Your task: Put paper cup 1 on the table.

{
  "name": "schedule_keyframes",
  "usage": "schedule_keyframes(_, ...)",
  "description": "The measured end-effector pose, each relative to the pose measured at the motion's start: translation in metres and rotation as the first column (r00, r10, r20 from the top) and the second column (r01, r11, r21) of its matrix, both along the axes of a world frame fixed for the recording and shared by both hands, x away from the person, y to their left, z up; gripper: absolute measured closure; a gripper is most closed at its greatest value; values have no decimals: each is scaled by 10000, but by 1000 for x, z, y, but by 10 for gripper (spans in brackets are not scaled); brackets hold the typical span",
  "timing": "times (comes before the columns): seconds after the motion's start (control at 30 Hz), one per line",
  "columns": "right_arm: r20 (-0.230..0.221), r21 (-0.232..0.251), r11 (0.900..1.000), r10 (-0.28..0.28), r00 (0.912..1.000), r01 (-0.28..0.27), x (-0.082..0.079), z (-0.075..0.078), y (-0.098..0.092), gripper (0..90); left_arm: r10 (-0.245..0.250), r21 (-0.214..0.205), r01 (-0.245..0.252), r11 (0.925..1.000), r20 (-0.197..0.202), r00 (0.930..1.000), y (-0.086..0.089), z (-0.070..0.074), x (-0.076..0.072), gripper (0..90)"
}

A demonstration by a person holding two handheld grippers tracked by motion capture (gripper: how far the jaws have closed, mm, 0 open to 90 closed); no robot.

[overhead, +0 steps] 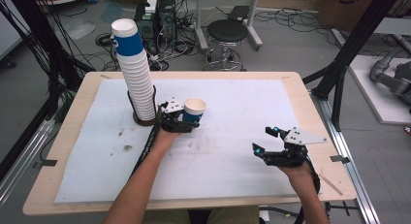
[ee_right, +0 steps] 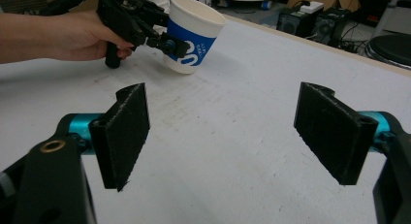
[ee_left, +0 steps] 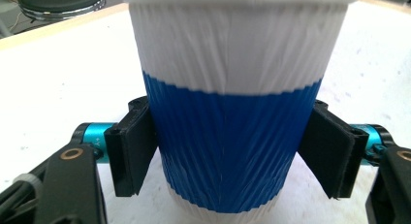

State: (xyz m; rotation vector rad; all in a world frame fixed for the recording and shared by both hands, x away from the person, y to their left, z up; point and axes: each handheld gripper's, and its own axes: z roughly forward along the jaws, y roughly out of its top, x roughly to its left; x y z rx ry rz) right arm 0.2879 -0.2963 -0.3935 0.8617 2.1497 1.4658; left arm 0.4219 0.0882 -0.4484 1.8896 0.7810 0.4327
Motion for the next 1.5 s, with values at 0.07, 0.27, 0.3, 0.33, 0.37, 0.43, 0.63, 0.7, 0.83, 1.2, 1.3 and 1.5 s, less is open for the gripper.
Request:
schedule_keyframes(0.07,79,-31,10000,2,10000,-2,0,0,-1,210,-46,165,46,9999,-26,10000,1,1,-3,266)
schedule_keyframes(0.27,132,-28,10000,-27,9999,27,-1,1,-2,210,18,234,-15,9997,-113,9999,7,-2,-9,261)
schedule_keyframes(0.3,132,-28,10000,-27,9999,27,-1,1,-2,210,18,234,-15,9997,-113,9999,7,-2,-9,260)
schedule_keyframes(0.33,130,-45,10000,-23,9999,23,-1,1,-2,210,21,260,-17,9997,-157,9999,8,-2,-9,260)
schedule_keyframes(0.37,45,-12,10000,-19,10000,19,-1,1,-1,210,41,256,-36,9997,-210,9998,8,-2,-10,258)
schedule_keyframes(0.43,83,-40,10000,35,10000,-34,0,1,0,210,19,440,-9,9990,-228,9997,9,-1,-11,252)
schedule_keyframes(0.63,18,-17,10000,34,10000,-34,-1,0,0,210,-137,-27,136,9999,-505,9986,10,-3,-11,217)
schedule_keyframes(0.7,62,-22,10000,14,10000,-14,0,0,-1,210,-140,-120,133,9998,-633,9979,10,-3,-12,183)
schedule_keyframes(0.83,3,18,10000,-31,10000,31,-1,0,-2,210,-305,-173,293,9994,-792,9964,13,-2,-15,175)
schedule_keyframes(1.2,18,17,9998,-193,9998,193,-1,-1,-4,210,-229,-1222,265,9922,305,9993,53,18,-50,174)
schedule_keyframes(1.3,-43,-66,9997,-220,9997,220,0,-1,-3,210,-304,-1490,394,9881,620,9976,64,26,-63,175)
schedule_keyframes(1.5,-44,-290,9990,-343,9994,342,2,-3,-2,210,-363,-2160,613,9745,1177,9924,83,40,-90,175)
